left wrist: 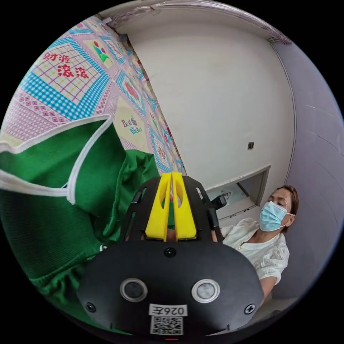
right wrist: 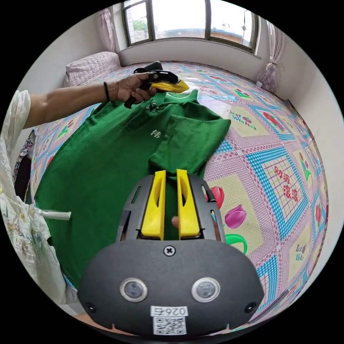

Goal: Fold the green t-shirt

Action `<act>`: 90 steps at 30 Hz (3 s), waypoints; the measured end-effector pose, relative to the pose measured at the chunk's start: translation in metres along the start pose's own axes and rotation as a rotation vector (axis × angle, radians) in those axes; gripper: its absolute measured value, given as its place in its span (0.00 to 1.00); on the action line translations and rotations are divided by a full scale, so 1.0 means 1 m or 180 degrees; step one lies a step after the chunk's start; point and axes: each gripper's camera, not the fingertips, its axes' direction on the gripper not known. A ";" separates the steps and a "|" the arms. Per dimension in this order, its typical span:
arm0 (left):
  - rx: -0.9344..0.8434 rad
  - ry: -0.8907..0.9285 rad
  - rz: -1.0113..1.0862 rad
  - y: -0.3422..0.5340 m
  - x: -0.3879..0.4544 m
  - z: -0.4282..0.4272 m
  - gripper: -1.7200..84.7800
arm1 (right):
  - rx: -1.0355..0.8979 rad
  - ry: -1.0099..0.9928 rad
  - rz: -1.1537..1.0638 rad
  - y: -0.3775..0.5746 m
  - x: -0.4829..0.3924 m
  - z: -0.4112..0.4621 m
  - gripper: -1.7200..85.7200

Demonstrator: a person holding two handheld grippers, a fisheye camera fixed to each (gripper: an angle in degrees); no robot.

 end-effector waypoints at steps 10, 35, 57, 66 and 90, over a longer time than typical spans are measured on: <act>-0.0848 -0.1253 -0.0074 0.013 0.033 0.089 0.01 | -0.0051 -0.0140 0.0997 0.024 0.075 0.004 0.01; 0.1537 -0.3677 0.0525 0.337 0.318 -0.055 0.01 | 0.1027 0.0109 0.0275 -0.044 -0.033 -0.071 0.01; 0.1372 -0.3431 -0.1326 0.442 0.262 -0.167 0.16 | -0.0614 -0.0535 -0.1315 -0.419 -0.192 0.164 0.06; 0.1147 -0.3932 -0.1467 0.435 0.271 -0.162 0.03 | -0.1166 -0.0382 -0.1589 -0.454 -0.207 0.222 0.04; 0.0821 -0.3486 0.0697 0.448 0.380 -0.047 0.01 | 0.0415 -0.1749 -0.0904 -0.294 0.029 0.101 0.01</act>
